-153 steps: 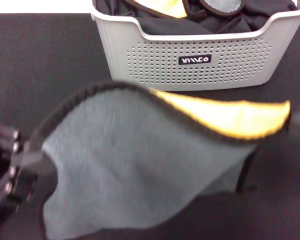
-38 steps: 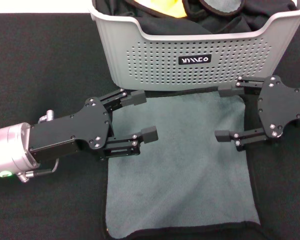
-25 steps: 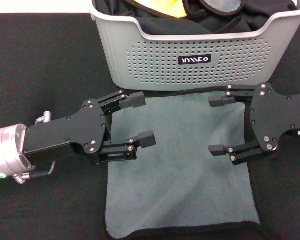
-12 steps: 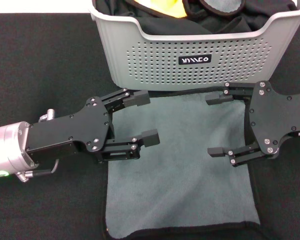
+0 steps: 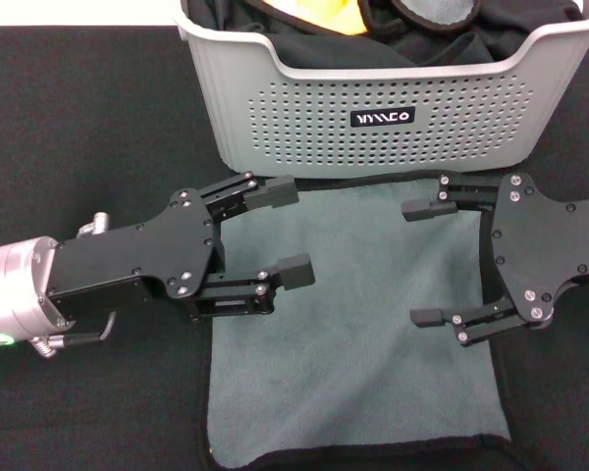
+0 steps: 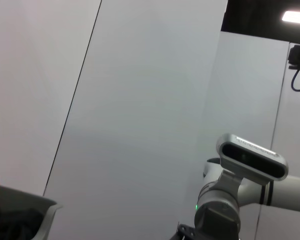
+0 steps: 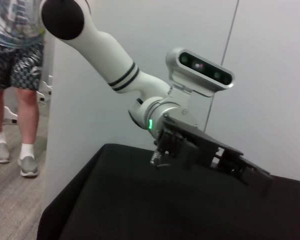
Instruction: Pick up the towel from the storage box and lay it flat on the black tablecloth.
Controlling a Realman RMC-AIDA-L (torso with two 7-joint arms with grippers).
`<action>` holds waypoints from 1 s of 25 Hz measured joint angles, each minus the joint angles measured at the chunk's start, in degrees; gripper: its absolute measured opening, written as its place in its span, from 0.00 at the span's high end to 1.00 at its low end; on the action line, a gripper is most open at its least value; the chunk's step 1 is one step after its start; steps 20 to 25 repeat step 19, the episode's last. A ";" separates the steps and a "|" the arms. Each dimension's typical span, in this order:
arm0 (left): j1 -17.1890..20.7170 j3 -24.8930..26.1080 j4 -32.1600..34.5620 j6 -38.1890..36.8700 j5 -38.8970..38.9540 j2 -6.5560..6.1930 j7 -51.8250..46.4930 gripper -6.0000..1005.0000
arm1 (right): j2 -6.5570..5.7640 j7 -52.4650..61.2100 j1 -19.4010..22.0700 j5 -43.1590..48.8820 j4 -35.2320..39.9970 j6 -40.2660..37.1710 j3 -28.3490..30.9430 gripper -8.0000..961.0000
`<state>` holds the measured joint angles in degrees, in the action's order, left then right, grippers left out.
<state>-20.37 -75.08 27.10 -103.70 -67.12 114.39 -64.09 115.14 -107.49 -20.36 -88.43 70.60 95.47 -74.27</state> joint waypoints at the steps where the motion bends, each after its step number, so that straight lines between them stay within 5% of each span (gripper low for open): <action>1: -0.05 0.01 0.02 -0.22 0.13 -0.10 -0.13 0.13 | 0.00 0.00 0.01 -0.03 -0.07 0.28 0.00 0.09; 25: -1.34 1.66 0.06 -0.55 -0.07 -0.54 -0.33 0.13 | 0.00 -3.28 -0.44 -0.19 -1.13 -0.05 0.62 0.09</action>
